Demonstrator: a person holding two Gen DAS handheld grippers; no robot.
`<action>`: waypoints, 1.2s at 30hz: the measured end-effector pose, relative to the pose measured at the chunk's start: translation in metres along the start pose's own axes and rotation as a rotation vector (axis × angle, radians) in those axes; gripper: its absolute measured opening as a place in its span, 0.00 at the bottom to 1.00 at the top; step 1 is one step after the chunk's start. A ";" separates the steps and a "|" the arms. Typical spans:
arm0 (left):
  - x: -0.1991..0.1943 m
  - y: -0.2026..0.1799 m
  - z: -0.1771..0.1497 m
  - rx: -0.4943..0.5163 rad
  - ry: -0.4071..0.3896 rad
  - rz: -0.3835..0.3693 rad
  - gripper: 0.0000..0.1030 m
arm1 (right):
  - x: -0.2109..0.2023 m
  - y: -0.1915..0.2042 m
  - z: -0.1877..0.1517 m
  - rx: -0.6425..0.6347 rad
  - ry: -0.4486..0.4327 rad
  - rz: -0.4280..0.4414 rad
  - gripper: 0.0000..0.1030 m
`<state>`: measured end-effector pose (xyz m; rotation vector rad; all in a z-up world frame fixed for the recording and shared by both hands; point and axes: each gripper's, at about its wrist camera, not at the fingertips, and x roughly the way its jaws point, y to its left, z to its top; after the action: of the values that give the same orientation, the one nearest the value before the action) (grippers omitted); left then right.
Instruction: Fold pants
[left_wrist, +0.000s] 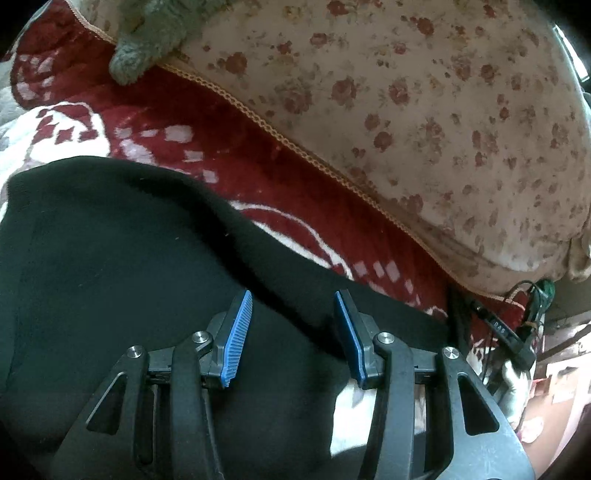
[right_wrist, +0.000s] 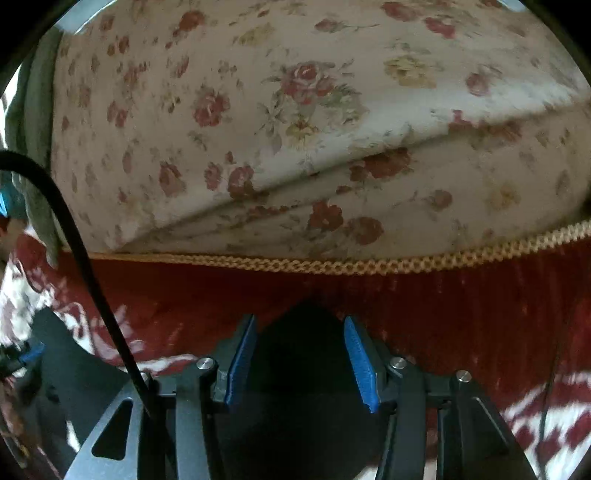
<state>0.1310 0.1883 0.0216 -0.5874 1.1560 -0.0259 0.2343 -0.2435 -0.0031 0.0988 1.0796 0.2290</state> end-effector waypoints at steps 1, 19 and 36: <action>0.006 -0.002 0.001 0.004 0.005 0.008 0.43 | 0.003 0.000 0.001 -0.017 0.001 0.000 0.52; 0.001 -0.007 -0.001 0.034 -0.138 0.060 0.07 | -0.049 -0.038 -0.015 0.018 -0.170 0.185 0.10; -0.114 -0.030 -0.074 0.096 -0.268 -0.011 0.06 | -0.164 -0.041 -0.075 0.105 -0.358 0.224 0.10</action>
<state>0.0272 0.1670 0.1124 -0.4951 0.8868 -0.0118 0.1000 -0.3240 0.0956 0.3436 0.7221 0.3416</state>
